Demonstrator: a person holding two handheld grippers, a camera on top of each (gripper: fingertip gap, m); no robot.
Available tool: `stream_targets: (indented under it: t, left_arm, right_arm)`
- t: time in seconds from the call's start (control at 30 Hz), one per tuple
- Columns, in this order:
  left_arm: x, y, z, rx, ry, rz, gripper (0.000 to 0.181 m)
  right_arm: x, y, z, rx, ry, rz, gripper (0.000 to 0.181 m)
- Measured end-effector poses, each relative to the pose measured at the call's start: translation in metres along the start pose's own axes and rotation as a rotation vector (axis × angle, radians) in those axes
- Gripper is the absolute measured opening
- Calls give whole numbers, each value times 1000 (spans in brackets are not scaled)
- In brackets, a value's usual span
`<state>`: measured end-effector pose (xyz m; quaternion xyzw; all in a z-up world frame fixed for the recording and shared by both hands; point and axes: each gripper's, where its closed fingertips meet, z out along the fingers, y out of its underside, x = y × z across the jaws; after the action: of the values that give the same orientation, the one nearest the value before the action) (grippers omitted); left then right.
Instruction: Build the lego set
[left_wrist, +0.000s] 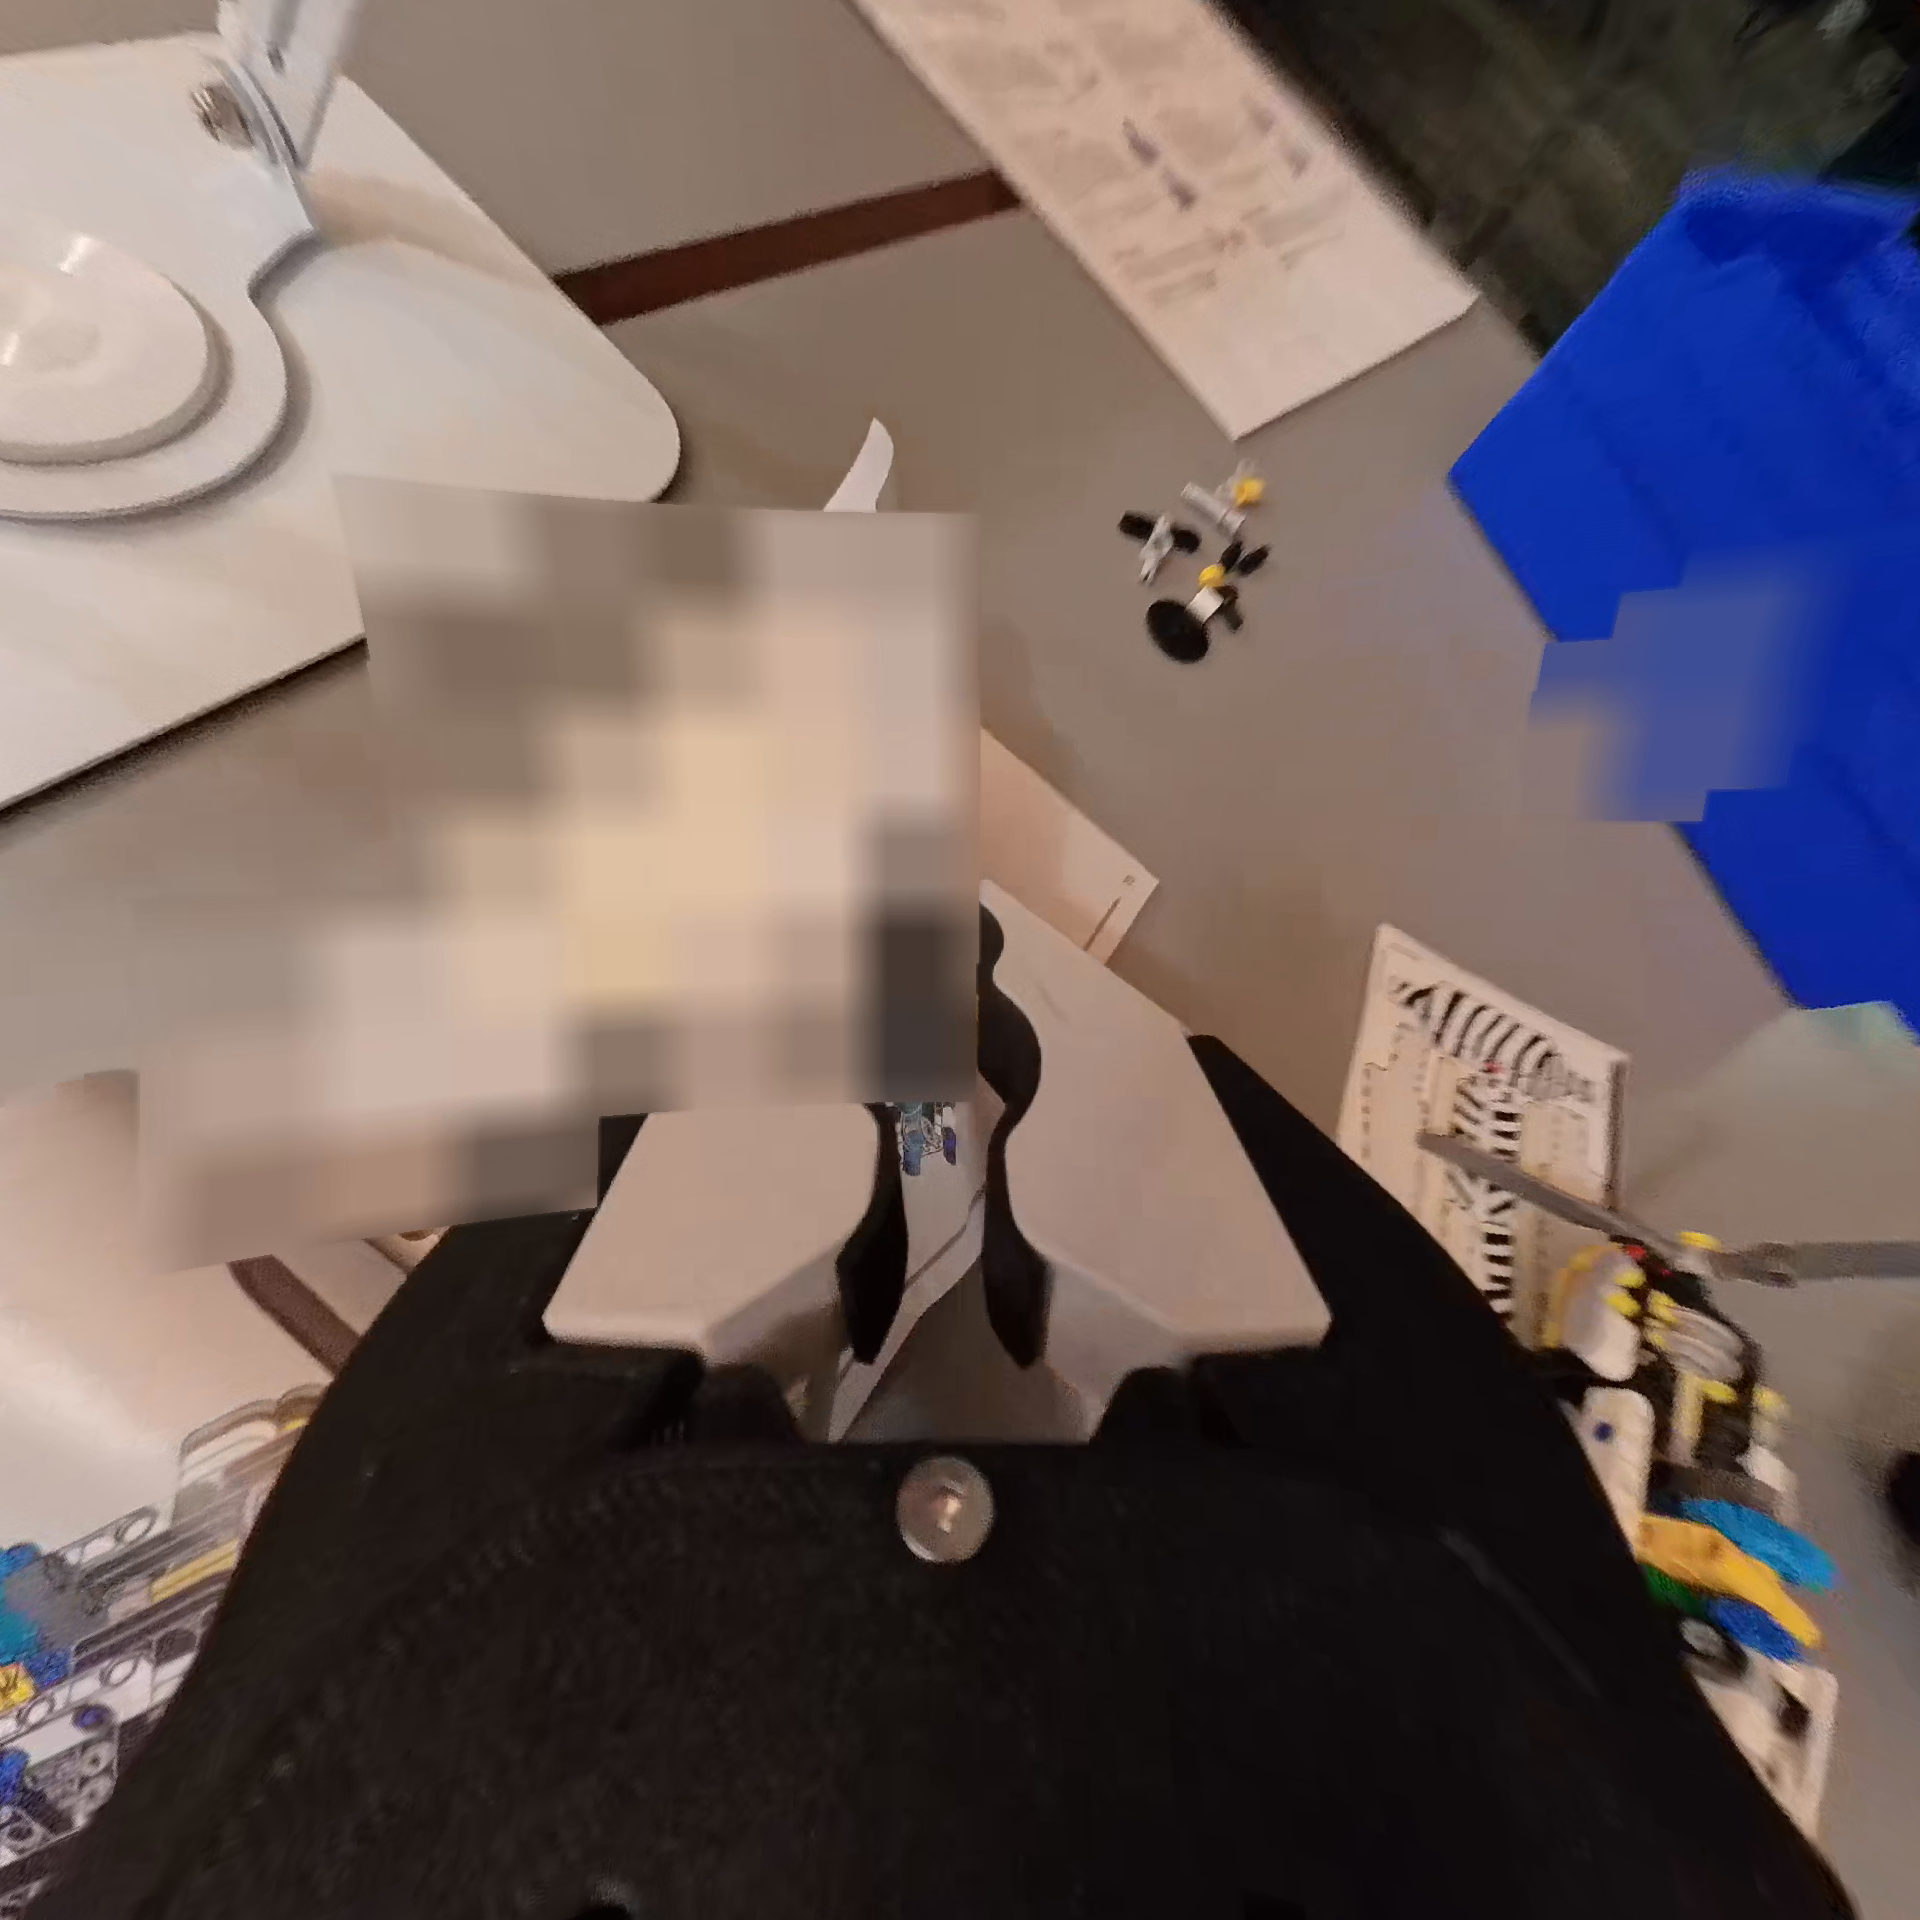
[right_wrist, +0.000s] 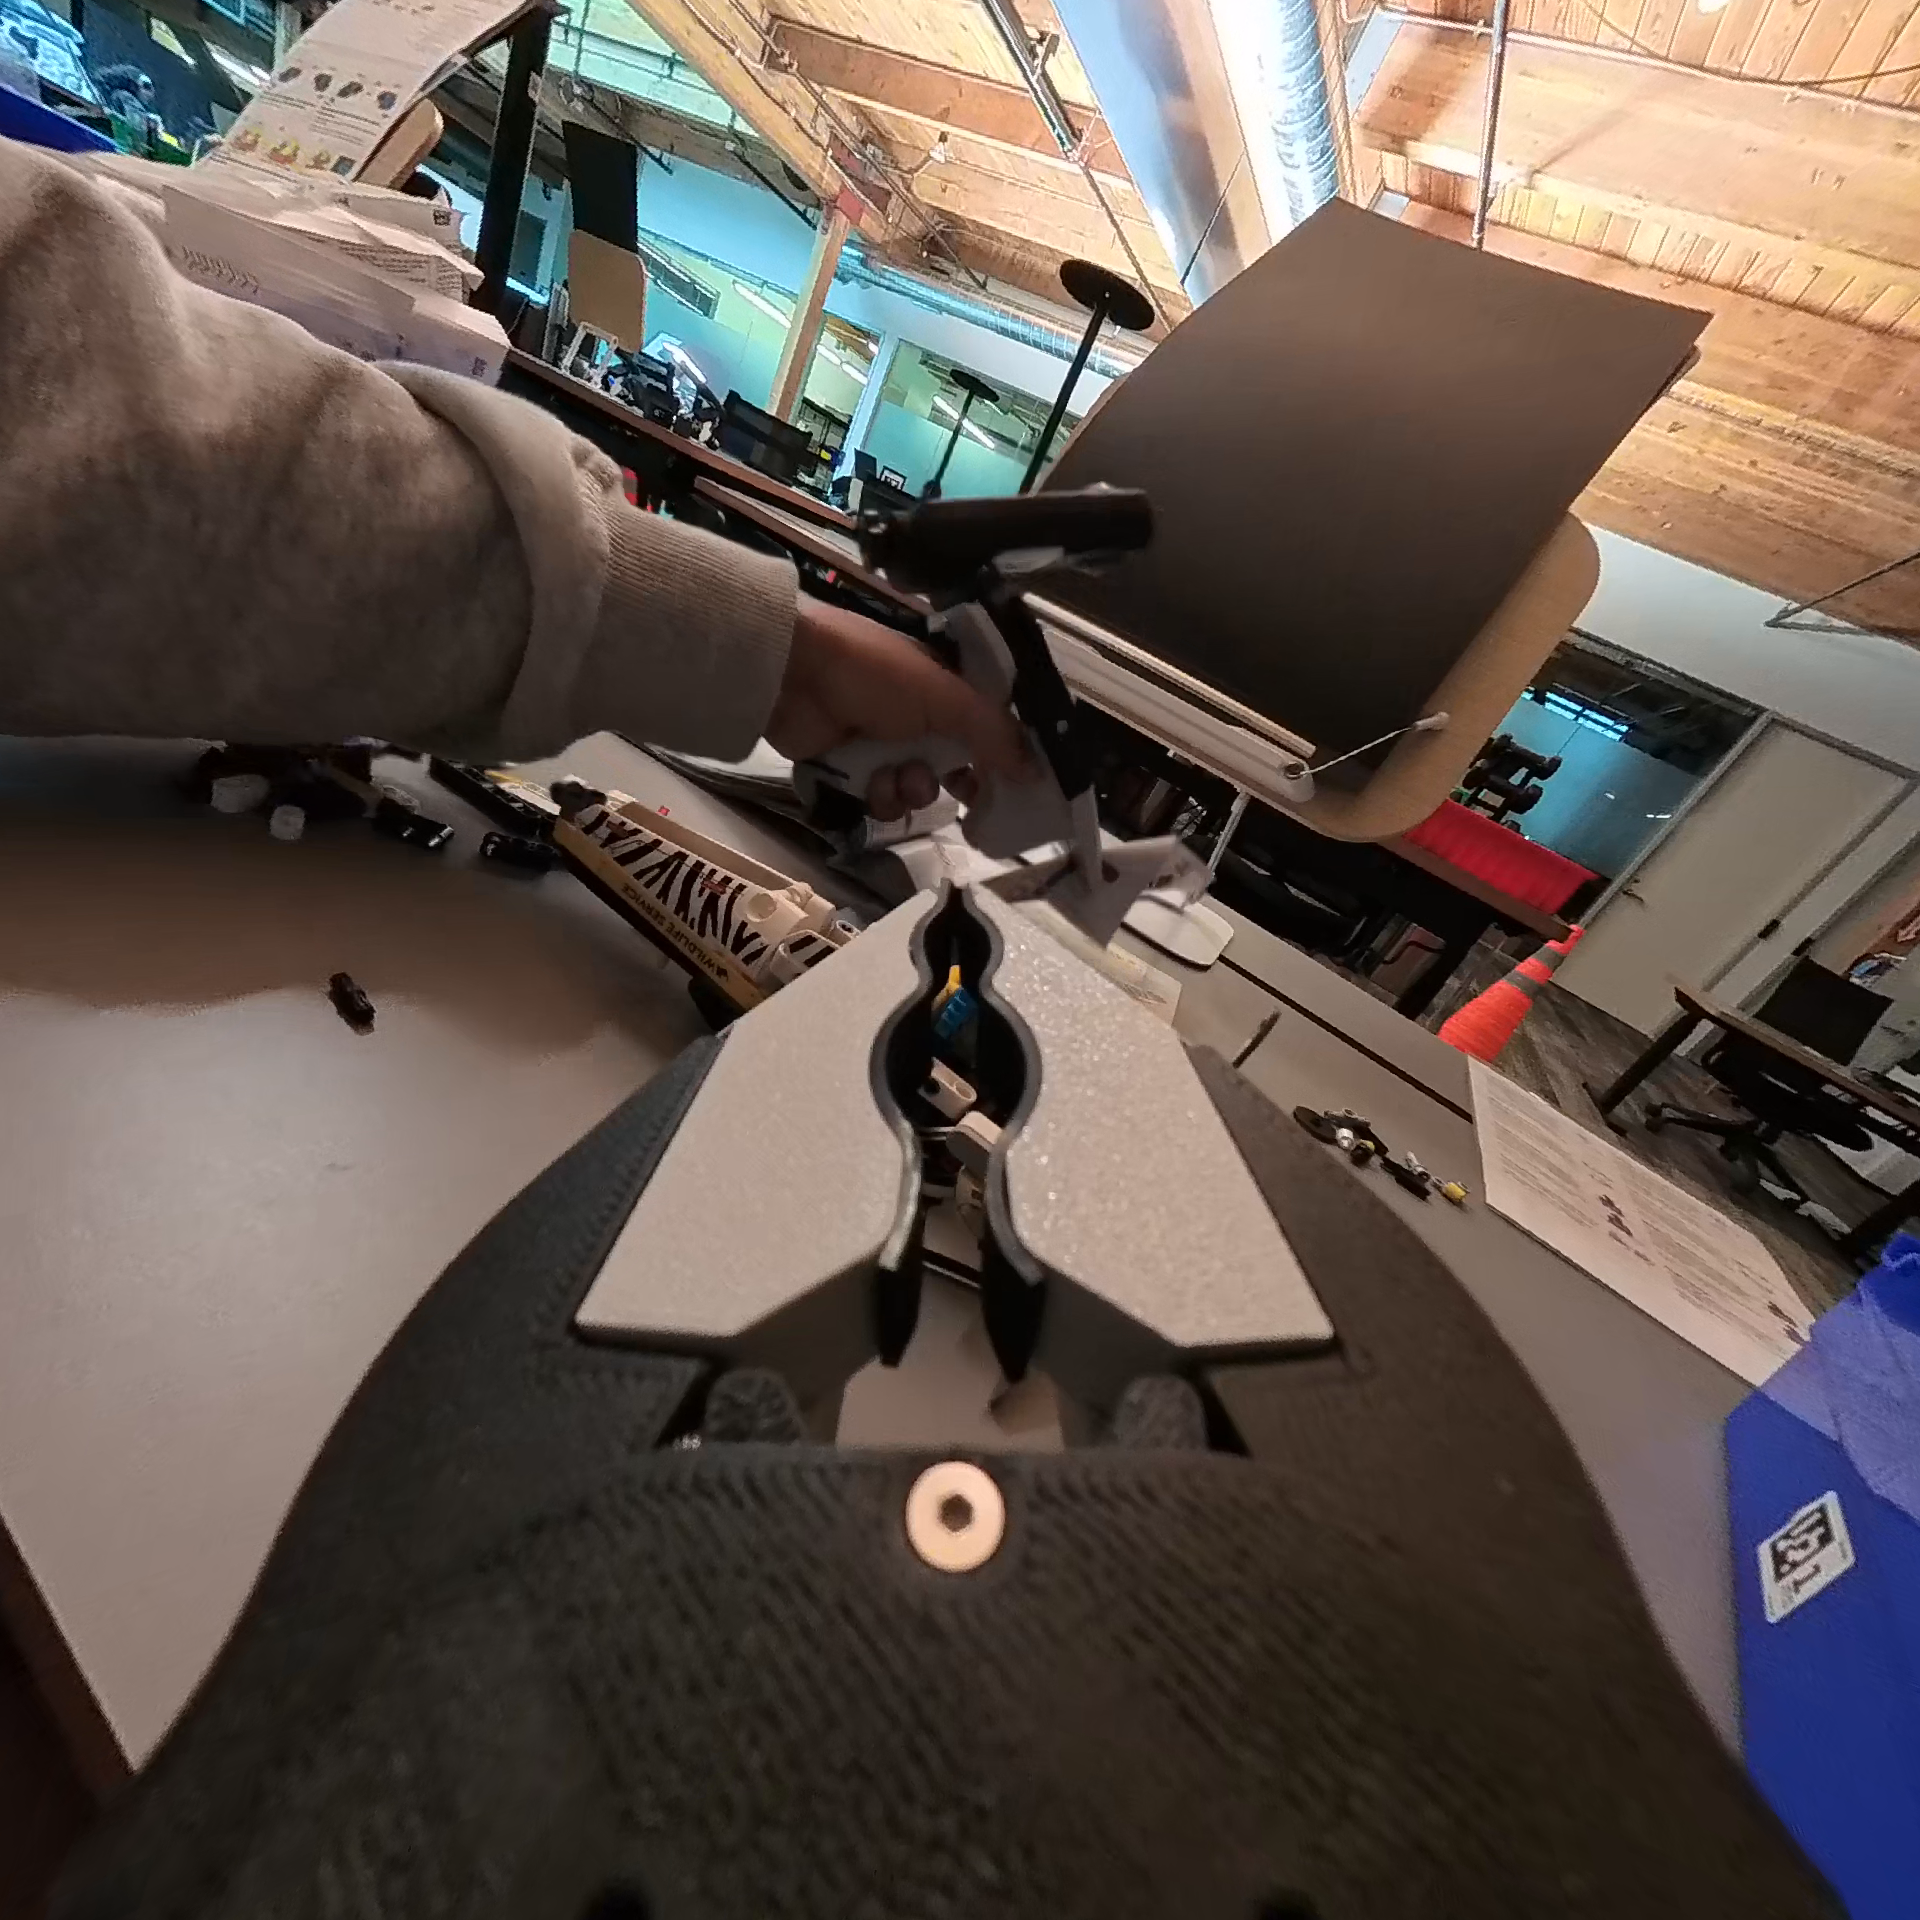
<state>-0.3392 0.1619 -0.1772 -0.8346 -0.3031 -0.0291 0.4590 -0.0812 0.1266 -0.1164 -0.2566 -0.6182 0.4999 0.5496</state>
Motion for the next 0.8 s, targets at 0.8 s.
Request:
stream_targets:
  t: [0.8]
  left_arm:
    - [-139, 74, -169, 286, -28, -433, 4]
  right_arm:
    - [-2, -14, -4, 41, 51, -106, 0]
